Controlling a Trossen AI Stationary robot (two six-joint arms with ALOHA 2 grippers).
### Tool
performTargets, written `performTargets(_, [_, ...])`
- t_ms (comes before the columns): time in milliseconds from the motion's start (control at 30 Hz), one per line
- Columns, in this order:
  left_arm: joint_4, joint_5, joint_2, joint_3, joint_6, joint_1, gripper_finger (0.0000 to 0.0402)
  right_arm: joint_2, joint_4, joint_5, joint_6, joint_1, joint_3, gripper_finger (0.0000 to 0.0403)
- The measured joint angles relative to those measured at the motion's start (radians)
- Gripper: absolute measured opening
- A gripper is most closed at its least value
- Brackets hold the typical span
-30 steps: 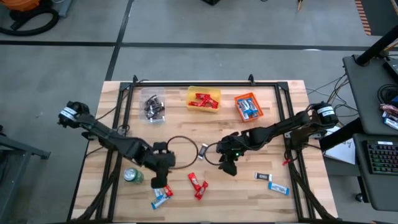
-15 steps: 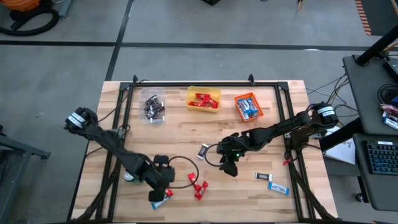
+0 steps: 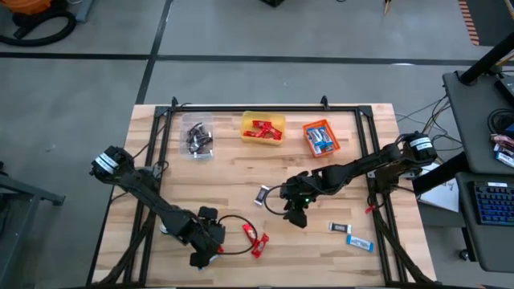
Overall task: Sort candy
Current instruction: Put the red chocolate bar into the yellow bin
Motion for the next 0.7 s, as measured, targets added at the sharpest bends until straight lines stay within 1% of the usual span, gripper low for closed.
performTargets(200, [0.001, 0.012, 0.034, 0.001, 0.007, 0.0, 0.0211, 0.0, 0.001, 0.0, 0.0, 0.0, 0.0, 0.0182])
performTargets(333, [0.002, 0.027, 0.049, 0.002, 0.036, 0.0, 0.0193, 0.0, 0.002, 0.0, 0.0, 0.0, 0.0, 0.0182])
performTargets(467, [-0.011, 0.027, 0.054, 0.0, 0.075, 0.0, 0.0154, 0.0, 0.002, 0.0, 0.0, 0.0, 0.0, 0.0182])
performTargets(700, [-0.032, -0.021, 0.05, 0.0, 0.096, 0.001, 0.0063, 0.0, 0.003, 0.001, -0.001, 0.0, 0.0, 0.0182])
